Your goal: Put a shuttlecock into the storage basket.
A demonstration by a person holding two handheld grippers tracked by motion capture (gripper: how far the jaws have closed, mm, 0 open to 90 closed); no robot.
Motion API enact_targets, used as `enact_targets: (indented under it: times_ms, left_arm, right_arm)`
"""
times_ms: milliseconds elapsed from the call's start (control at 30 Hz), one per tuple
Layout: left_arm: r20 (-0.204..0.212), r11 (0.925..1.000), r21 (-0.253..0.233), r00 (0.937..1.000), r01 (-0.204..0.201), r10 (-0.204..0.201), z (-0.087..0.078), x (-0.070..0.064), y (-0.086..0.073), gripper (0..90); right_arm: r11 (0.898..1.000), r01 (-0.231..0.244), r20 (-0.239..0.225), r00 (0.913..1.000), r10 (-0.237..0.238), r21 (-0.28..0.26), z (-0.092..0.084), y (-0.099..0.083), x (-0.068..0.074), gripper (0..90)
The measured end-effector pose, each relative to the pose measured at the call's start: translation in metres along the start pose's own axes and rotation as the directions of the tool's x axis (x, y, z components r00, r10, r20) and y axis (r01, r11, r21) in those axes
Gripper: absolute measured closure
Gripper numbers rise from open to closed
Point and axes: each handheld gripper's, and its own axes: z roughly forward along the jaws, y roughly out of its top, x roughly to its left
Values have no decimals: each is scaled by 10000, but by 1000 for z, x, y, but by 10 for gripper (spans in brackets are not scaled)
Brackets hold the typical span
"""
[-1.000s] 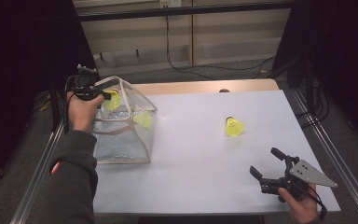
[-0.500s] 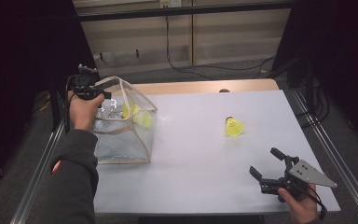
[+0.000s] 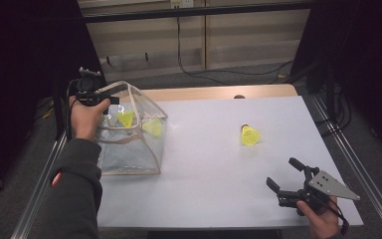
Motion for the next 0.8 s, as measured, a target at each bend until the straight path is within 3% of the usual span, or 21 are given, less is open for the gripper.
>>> enact_targets:
  times_ms: [367, 800]
  left_arm:
    - [718, 9998, -190, 9974, -3, 17, -11, -6, 1, 564]
    - [1608, 9994, -359, 9870, -12, 70, -20, -19, 3, 437]
  right_arm:
    - [10000, 1, 28, 10000, -1, -23, 0, 0, 0, 12]
    - [10000, 0, 9, 10000, 0, -17, 0, 0, 0, 12]
